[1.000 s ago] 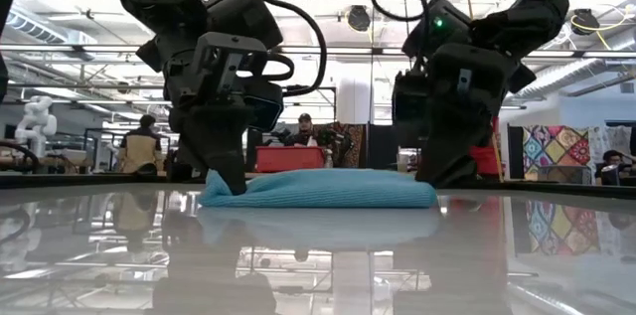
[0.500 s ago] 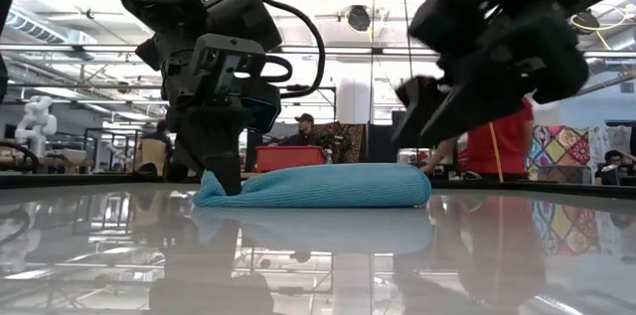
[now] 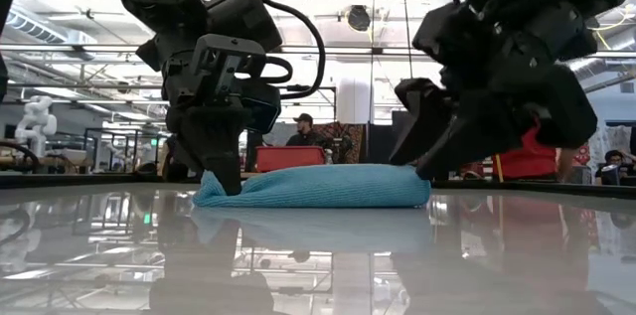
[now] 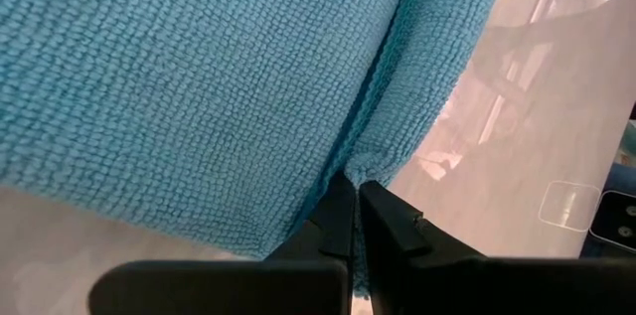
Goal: Roll towel
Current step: Roll the light blue towel
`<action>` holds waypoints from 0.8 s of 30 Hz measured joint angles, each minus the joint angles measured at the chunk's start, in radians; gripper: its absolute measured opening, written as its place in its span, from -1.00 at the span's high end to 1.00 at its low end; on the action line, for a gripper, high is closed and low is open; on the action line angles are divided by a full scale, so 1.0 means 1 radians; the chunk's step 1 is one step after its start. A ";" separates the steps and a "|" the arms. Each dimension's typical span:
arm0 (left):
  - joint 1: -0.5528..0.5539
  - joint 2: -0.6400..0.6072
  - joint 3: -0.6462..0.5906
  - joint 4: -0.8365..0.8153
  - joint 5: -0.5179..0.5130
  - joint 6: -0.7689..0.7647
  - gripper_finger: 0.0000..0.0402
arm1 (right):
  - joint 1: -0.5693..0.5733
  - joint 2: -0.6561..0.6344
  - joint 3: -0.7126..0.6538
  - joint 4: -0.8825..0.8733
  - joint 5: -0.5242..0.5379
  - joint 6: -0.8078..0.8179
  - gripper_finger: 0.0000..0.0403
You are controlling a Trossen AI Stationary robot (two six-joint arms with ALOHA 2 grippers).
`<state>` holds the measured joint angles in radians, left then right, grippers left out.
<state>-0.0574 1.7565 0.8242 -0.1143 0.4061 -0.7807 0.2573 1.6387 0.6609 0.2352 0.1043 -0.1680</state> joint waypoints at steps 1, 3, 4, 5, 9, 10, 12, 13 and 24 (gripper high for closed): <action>0.000 0.000 0.000 0.000 0.001 0.000 0.94 | 0.000 0.009 0.000 0.002 -0.001 0.000 0.01; 0.000 0.000 0.000 0.000 0.002 0.000 0.94 | 0.000 0.030 0.000 0.024 -0.002 -0.001 0.04; 0.000 0.000 0.000 0.000 0.002 0.000 0.94 | 0.000 0.040 0.000 0.033 0.000 -0.001 0.05; 0.000 0.000 0.000 -0.002 0.004 -0.001 0.94 | 0.000 0.048 0.000 0.038 0.000 0.000 0.06; 0.004 0.000 0.000 -0.002 0.007 -0.006 0.94 | -0.003 0.084 0.000 0.047 0.005 0.014 0.10; 0.006 0.000 0.000 -0.002 0.009 0.000 0.94 | -0.007 0.092 0.000 0.051 0.003 0.020 0.11; 0.011 0.001 0.000 -0.002 0.011 0.005 0.94 | -0.010 0.105 0.001 0.058 -0.001 0.032 0.13; 0.012 0.001 0.000 -0.002 0.013 0.008 0.93 | -0.010 0.110 0.002 0.061 -0.001 0.041 0.14; 0.026 -0.103 -0.004 -0.024 0.019 0.135 0.27 | -0.021 0.119 0.002 0.054 -0.002 0.126 0.49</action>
<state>-0.0316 1.6530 0.8200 -0.1381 0.4253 -0.6454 0.2366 1.7573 0.6628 0.2892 0.1024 -0.0416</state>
